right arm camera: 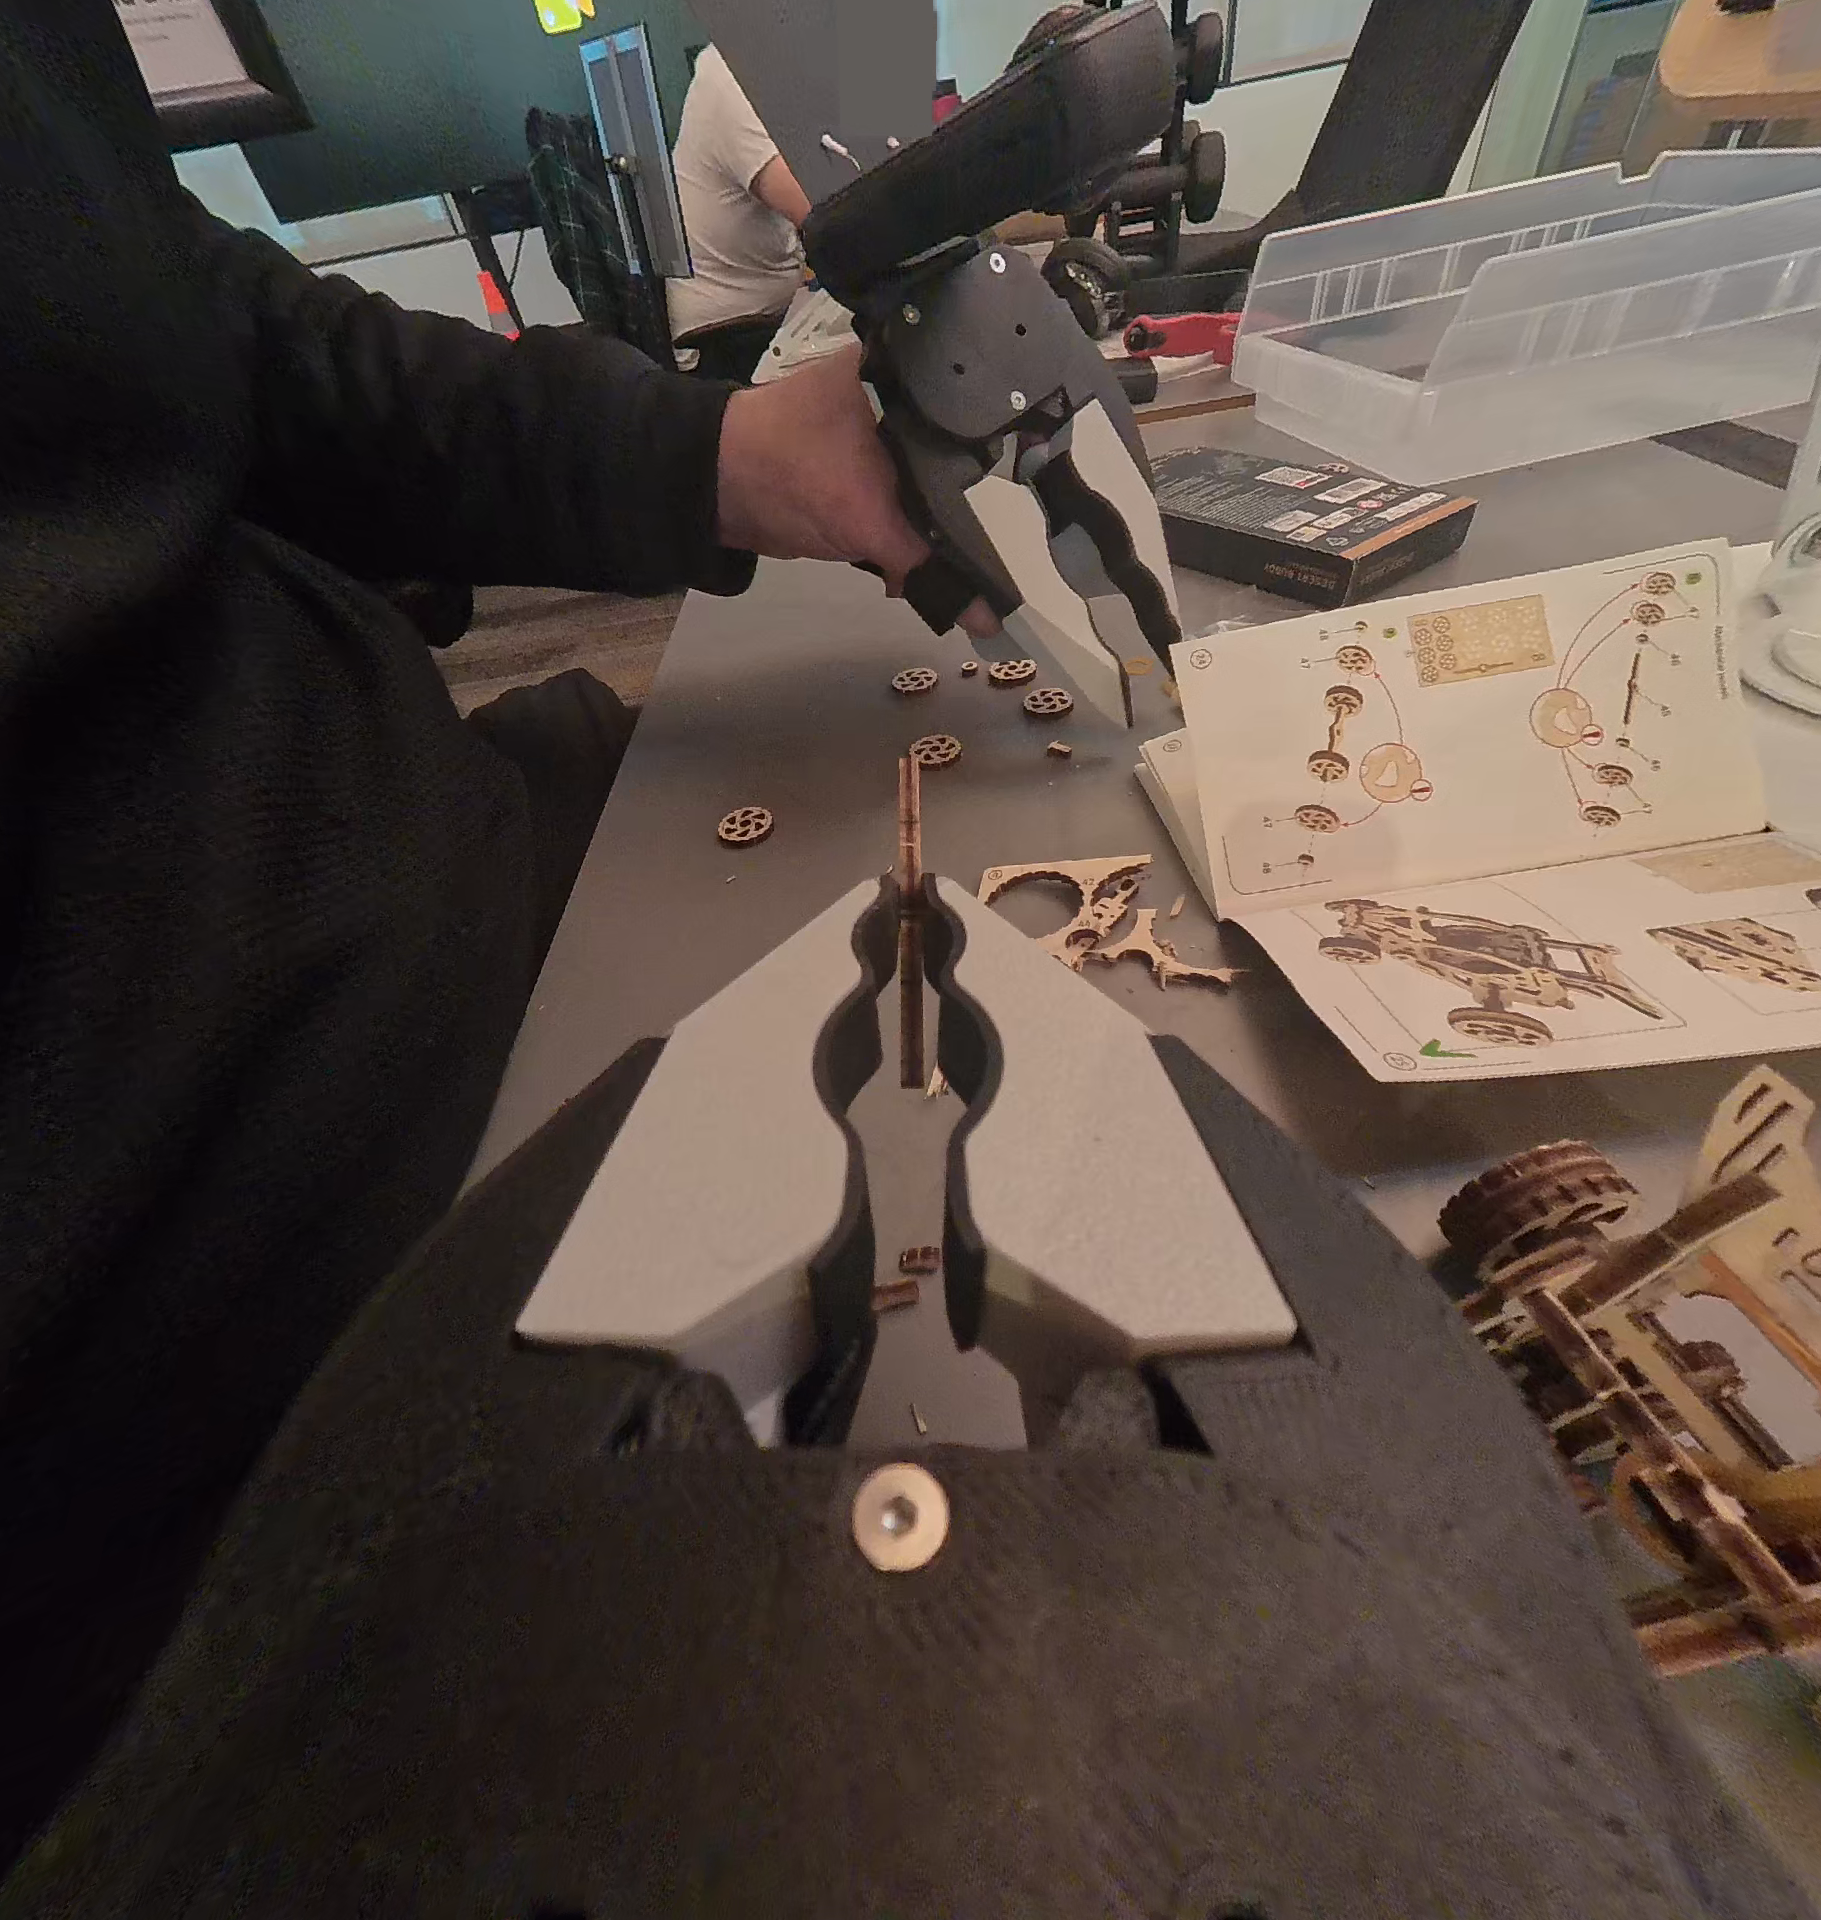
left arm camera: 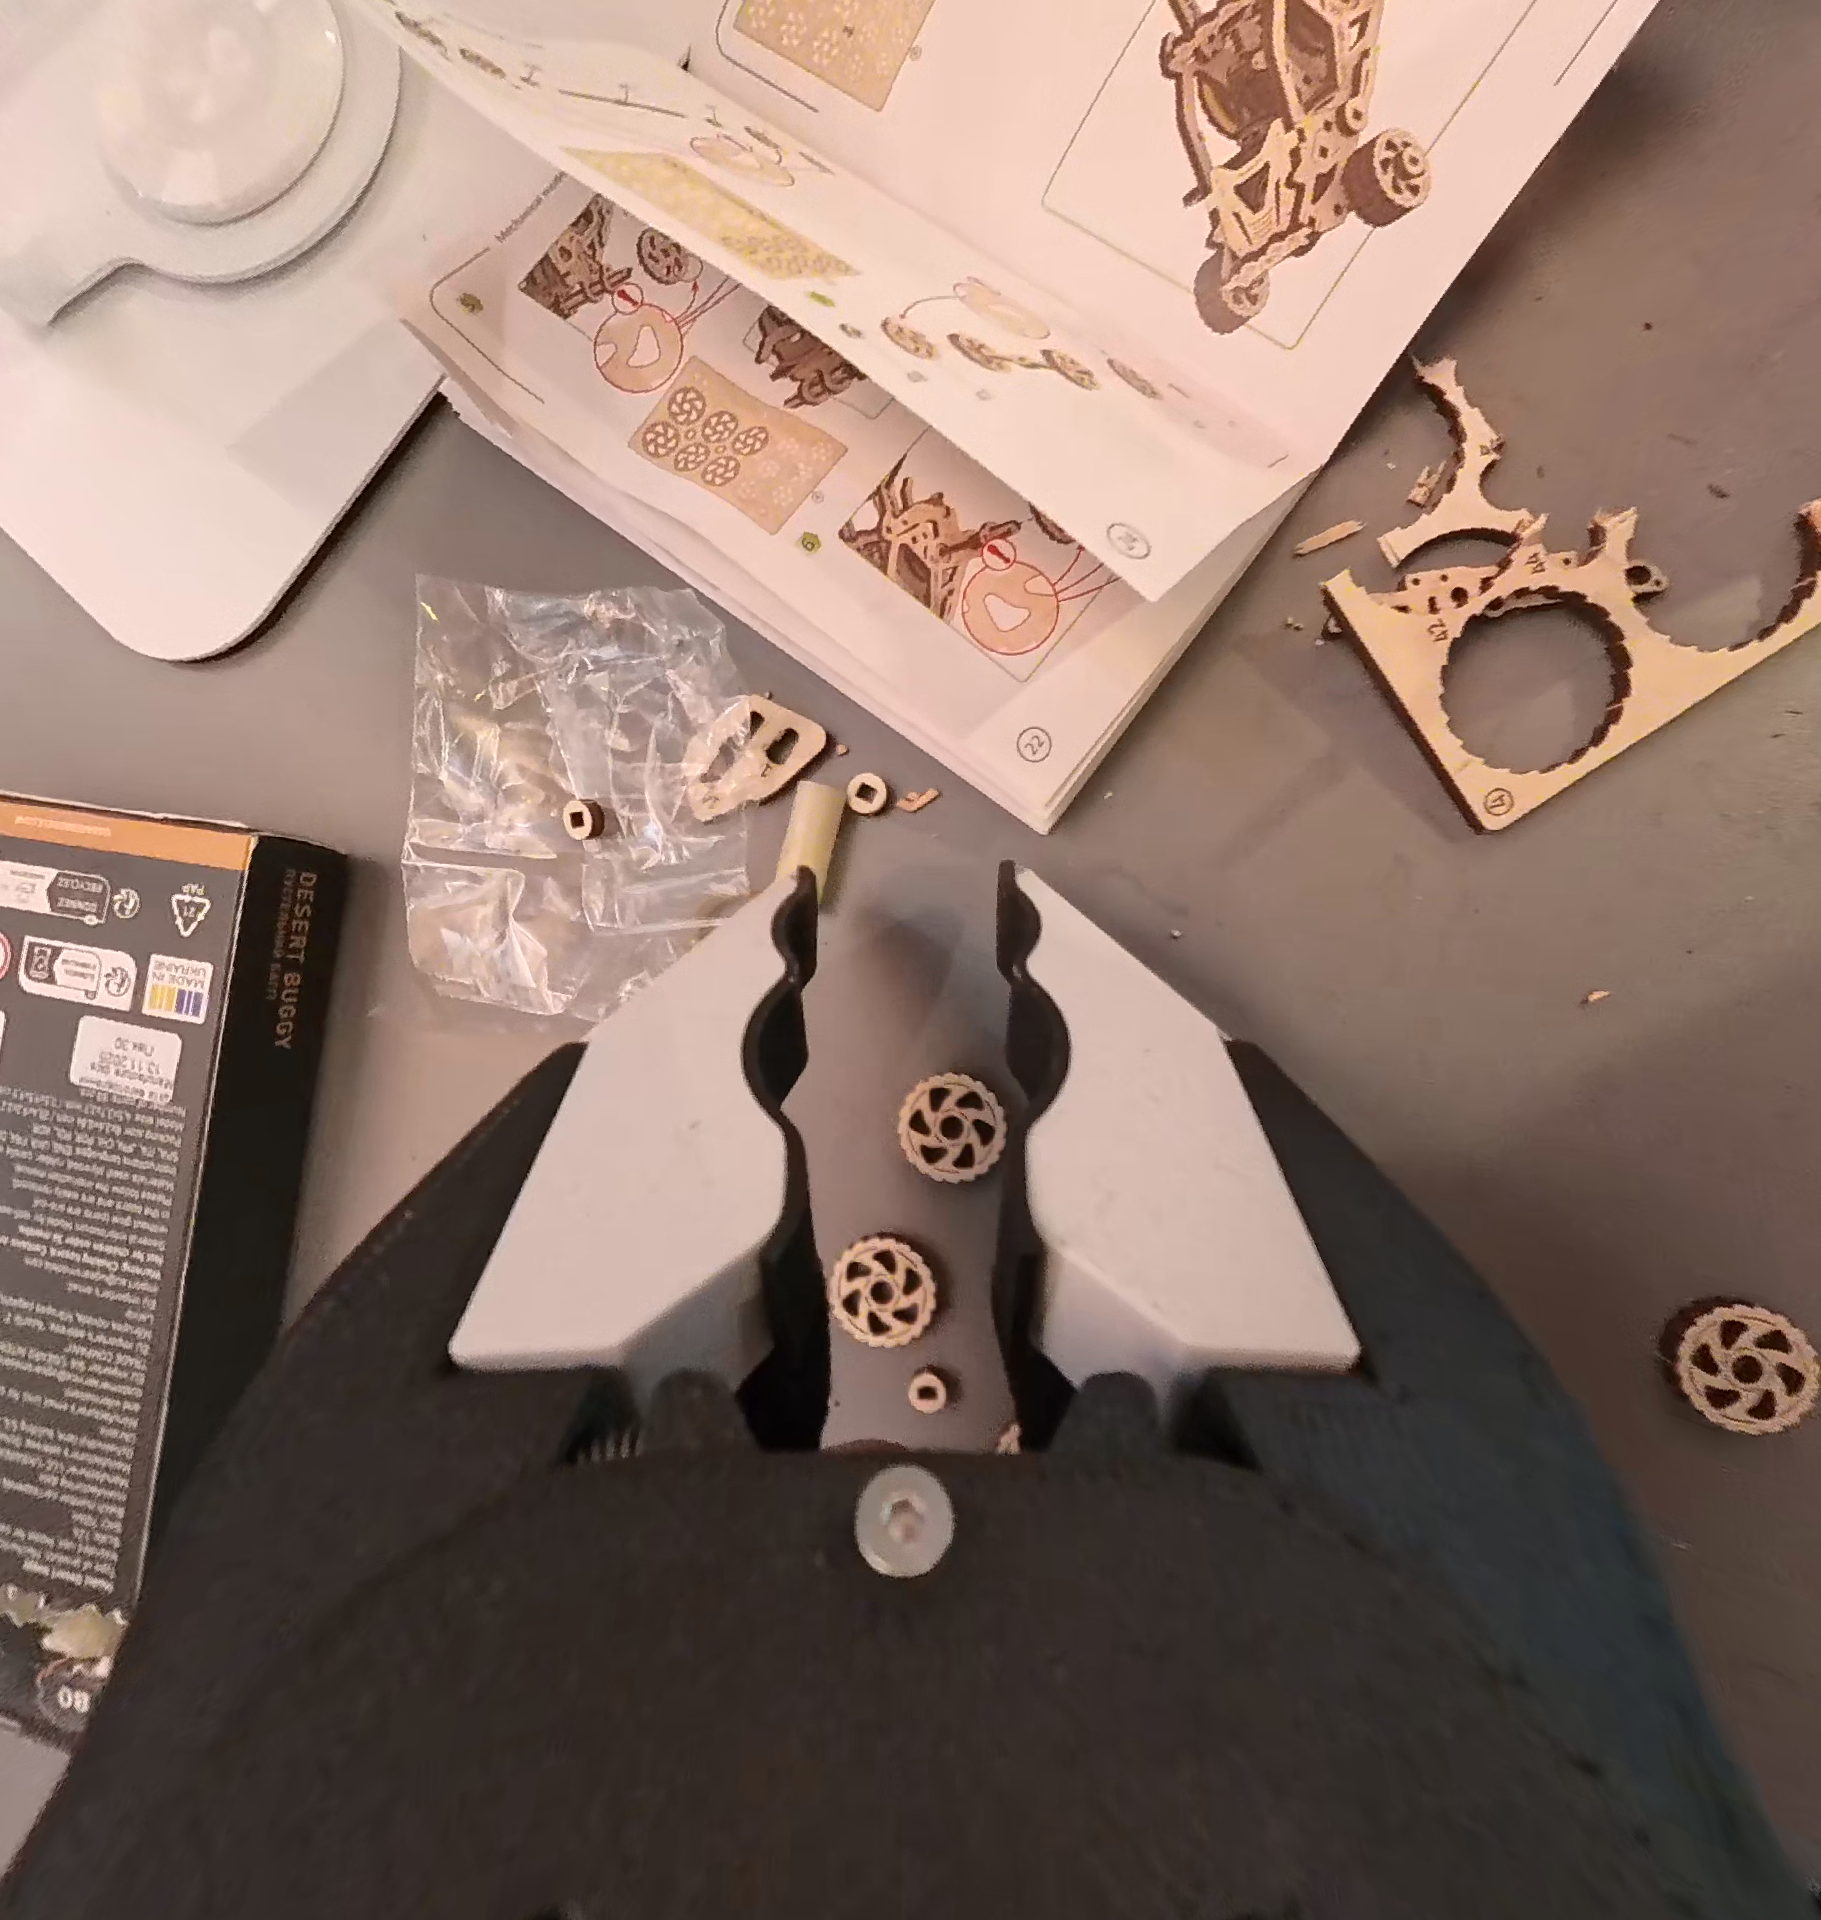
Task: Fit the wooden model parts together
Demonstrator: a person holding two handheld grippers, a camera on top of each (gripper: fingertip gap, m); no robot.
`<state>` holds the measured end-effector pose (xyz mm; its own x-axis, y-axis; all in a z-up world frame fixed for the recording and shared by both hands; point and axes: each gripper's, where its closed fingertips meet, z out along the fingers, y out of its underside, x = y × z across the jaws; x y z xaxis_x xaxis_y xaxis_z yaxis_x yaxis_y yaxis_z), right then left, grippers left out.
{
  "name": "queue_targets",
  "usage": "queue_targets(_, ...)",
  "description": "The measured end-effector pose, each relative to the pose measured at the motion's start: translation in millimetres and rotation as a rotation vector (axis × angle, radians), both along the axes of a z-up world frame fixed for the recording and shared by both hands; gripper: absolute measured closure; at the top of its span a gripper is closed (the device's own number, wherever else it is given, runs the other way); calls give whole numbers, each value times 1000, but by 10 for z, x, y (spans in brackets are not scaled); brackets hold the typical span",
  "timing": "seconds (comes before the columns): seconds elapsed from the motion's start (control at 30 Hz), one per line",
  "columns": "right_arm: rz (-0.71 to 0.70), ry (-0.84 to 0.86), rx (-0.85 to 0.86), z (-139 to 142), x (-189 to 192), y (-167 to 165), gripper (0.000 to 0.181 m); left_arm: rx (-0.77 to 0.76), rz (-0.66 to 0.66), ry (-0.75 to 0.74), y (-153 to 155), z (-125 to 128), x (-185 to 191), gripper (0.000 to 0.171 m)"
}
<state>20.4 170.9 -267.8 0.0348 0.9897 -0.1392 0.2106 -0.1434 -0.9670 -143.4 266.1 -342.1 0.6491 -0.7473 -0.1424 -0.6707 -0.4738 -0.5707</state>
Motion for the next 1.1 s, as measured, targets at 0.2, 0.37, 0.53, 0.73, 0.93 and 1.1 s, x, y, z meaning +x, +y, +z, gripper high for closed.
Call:
queue_targets(0.2,-4,8,-4,11,8,8,180,4,-3,-9,9,6,8,140)
queue_targets(0.37,0,12,-7,16,11,7,180,-16,-10,-18,-6,-15,22,144)
queue_targets(0.53,0,13,-6,16,12,5,180,-15,-2,-32,4,-8,37,141)
queue_targets(0.73,-3,10,-4,13,14,13,180,-28,0,-63,-5,13,41,137)
queue_targets(0.93,-8,18,-7,22,24,28,180,-28,-18,-71,-11,22,63,134)
queue_targets(1.1,-11,21,-10,27,31,37,180,-19,-55,-44,-11,14,80,139)
